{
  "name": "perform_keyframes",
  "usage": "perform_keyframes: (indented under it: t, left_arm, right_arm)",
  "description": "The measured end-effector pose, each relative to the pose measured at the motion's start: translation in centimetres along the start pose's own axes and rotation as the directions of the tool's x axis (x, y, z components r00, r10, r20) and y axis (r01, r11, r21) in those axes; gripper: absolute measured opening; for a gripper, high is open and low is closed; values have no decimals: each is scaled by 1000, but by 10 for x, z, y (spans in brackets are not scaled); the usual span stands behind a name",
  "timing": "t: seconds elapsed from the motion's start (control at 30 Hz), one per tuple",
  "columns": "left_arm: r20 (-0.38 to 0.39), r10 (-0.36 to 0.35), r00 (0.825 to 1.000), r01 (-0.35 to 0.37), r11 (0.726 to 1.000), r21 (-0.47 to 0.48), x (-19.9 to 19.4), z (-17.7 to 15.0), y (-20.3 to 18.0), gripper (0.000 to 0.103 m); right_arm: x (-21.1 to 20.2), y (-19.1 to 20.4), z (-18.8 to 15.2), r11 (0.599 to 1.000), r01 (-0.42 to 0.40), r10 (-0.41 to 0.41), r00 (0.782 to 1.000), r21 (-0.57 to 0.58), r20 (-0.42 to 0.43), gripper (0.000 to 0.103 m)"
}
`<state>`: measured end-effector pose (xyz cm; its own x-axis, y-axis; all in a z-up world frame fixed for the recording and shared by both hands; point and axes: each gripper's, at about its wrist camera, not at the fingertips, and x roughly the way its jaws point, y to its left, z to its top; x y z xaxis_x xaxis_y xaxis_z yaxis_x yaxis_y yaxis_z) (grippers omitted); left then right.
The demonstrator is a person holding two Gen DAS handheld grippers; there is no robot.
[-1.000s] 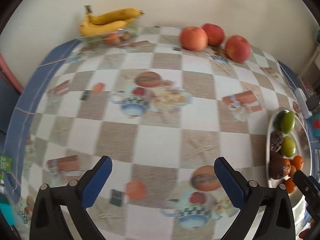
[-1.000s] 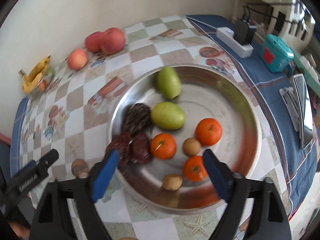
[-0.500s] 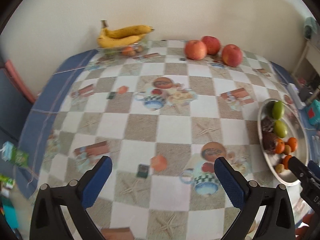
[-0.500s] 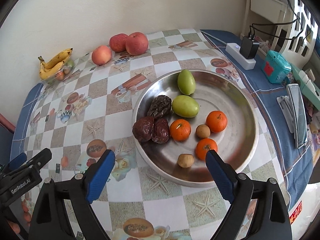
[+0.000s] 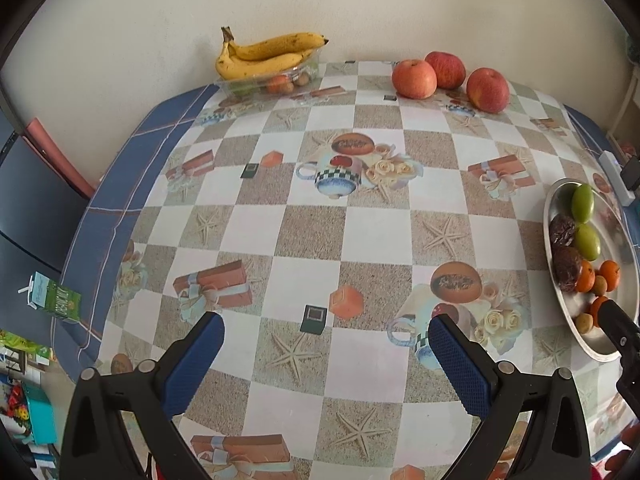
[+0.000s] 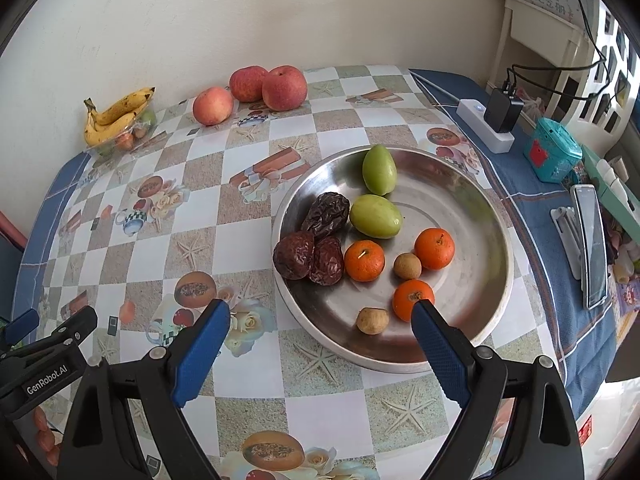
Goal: Organize fruits
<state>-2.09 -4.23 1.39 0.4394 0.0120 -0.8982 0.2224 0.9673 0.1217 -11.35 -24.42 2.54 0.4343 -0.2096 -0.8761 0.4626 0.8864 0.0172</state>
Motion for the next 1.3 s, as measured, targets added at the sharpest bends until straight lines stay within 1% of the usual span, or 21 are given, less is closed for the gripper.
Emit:
perform_keyframes:
  t: [0.53, 1.3]
  left_arm:
    - [-53, -1, 999, 1, 1000, -11, 8, -1, 3, 103]
    - [-62, 4, 998, -5, 1000, -8, 10, -2, 3, 103]
  right_arm:
    - [1, 5, 0, 1000, 11, -11, 1000, -23, -6, 92]
    - [2, 5, -1, 1000, 13, -13, 1000, -28, -7, 92]
